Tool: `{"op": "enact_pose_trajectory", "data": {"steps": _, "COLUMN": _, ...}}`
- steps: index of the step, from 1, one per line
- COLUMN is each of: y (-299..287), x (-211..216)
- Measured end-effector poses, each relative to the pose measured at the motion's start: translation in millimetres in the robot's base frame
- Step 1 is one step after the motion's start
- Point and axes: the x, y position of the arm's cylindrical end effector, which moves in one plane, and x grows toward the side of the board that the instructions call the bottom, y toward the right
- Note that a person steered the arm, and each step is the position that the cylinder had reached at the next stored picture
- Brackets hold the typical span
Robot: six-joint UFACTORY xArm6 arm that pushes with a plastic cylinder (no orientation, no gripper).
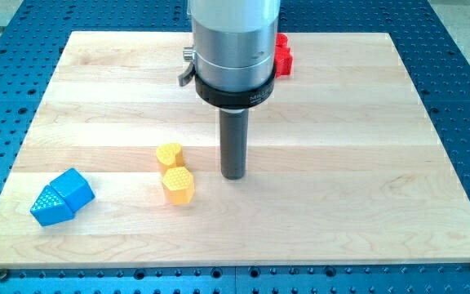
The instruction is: Drag the hexagon to the left
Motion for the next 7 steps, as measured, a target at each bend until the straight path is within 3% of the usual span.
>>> {"op": "enact_pose_trajectory", "data": {"steps": 2, "y": 5, "x": 0}}
{"op": "enact_pose_trajectory", "data": {"steps": 5, "y": -47, "x": 61}}
{"op": "enact_pose_trajectory", "data": {"steps": 7, "y": -56, "x": 26}}
